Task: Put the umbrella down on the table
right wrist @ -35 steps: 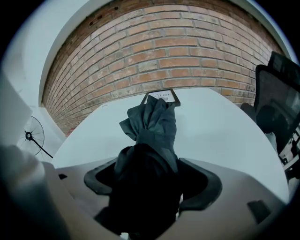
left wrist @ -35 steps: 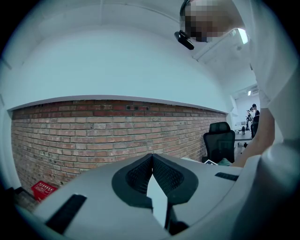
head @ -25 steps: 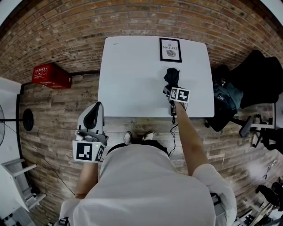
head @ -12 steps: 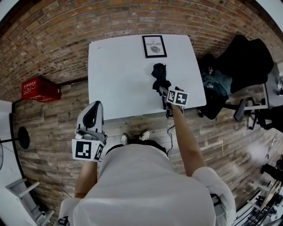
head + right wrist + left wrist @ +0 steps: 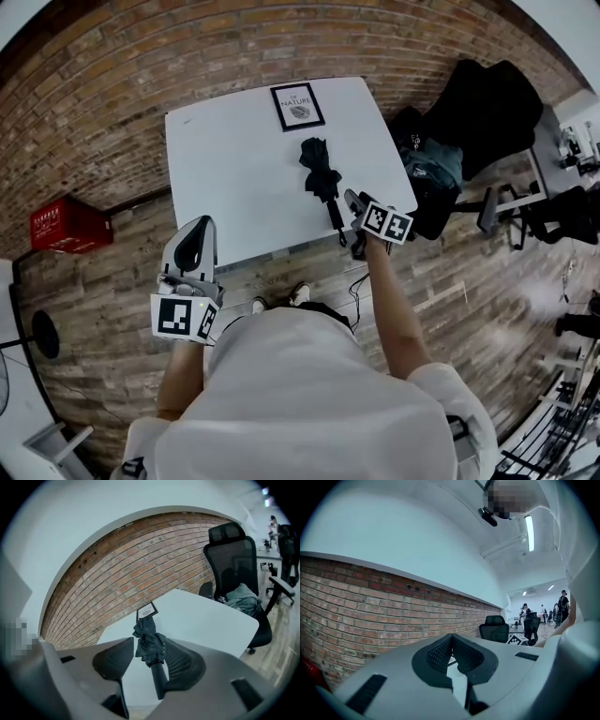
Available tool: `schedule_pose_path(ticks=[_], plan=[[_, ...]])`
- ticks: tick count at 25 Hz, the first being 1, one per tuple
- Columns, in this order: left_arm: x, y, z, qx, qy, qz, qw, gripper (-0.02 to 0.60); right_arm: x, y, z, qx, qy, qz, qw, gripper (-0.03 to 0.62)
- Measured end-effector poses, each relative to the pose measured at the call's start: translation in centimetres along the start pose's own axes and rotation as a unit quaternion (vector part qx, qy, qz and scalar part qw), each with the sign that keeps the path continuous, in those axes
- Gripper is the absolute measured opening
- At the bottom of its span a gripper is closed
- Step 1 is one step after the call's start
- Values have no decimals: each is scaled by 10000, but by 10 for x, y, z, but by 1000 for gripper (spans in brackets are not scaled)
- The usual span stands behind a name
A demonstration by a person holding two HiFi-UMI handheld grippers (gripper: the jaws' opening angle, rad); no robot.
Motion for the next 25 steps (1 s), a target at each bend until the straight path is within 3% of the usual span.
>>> schedule_pose_path(ticks=[2,4,6,10,16,21,25], plan=[[0,3,-1,34,-23,77,10000,23,3,11,3,83,-85,118,9999,180],[0,6,-2,50,-45,136,9999,23,5,19,8,112,-93,212,9997,86],[-1,11,0,52,-32,183,9998,23,3,25,16,89,-20,157,9998,34],[-5,21,5,21,0,259,9997,23,-6,40,21,169,105,94,9998,20],[-14,36,5,39,-144,251,9996,23,-41,81,-18,904,-134,-189,9956,20],[-21,44,-4,178,-201,233,9994,23,-78,132,-66,1704,305,-444,9839,20],[-25,47,-9,274,-219,186,9992,23,-103,179,-92,2310,897,-459,9677,20]])
Point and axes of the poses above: the fingertips, and each gripper's own axes: y backward along the fingers, x to its right, z out of its underside, the point moved 6 cm from there along y, backward along the fingers, and after that the axes turned 7 degrees about z, right-handed, at the moved point
